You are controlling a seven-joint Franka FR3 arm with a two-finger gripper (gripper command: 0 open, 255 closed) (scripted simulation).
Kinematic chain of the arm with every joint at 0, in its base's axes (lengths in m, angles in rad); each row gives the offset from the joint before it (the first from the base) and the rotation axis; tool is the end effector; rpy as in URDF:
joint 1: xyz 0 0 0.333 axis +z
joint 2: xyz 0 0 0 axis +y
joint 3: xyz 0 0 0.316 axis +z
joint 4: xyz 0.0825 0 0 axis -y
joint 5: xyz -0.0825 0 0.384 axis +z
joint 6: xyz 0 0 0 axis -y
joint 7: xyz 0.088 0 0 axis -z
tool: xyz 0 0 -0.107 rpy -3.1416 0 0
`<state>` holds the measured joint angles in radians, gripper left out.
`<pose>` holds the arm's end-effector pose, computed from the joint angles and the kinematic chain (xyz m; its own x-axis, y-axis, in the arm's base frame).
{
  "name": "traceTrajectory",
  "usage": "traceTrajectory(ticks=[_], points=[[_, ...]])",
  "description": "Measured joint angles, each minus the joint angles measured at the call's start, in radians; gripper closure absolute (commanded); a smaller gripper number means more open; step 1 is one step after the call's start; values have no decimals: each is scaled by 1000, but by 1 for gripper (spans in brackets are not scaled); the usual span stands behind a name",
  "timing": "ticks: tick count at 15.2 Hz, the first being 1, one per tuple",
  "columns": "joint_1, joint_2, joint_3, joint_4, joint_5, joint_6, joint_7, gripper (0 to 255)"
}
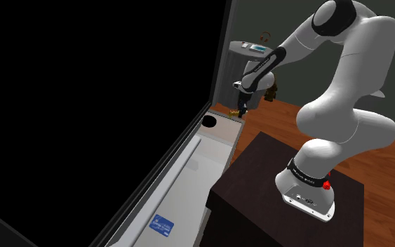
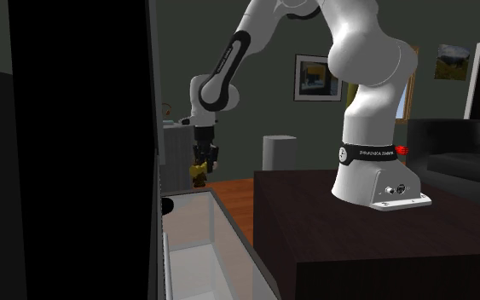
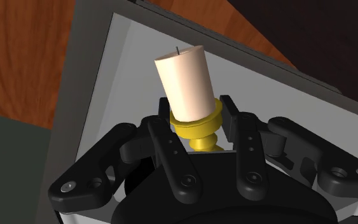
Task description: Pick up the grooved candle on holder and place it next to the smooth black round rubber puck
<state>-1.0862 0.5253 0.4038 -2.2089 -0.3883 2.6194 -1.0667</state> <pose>0.4305 -0.3263 0.1525 0.7749 0.6321 0.0010 0.6315 -0.7740 -0.0463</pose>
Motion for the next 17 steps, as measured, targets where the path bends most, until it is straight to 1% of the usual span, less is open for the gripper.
traceTrajectory(ticks=[2, 5, 6, 8, 17], points=[[12, -24, 12, -26, 7, 3, 22, 255], [56, -52, 28, -73, 8, 21, 86, 255], [68, -49, 28, -72, 5, 23, 100, 255], [89, -27, 14, -68, -12, 40, 123, 255], [153, 88, -67, -32, -87, 121, 180, 255]])
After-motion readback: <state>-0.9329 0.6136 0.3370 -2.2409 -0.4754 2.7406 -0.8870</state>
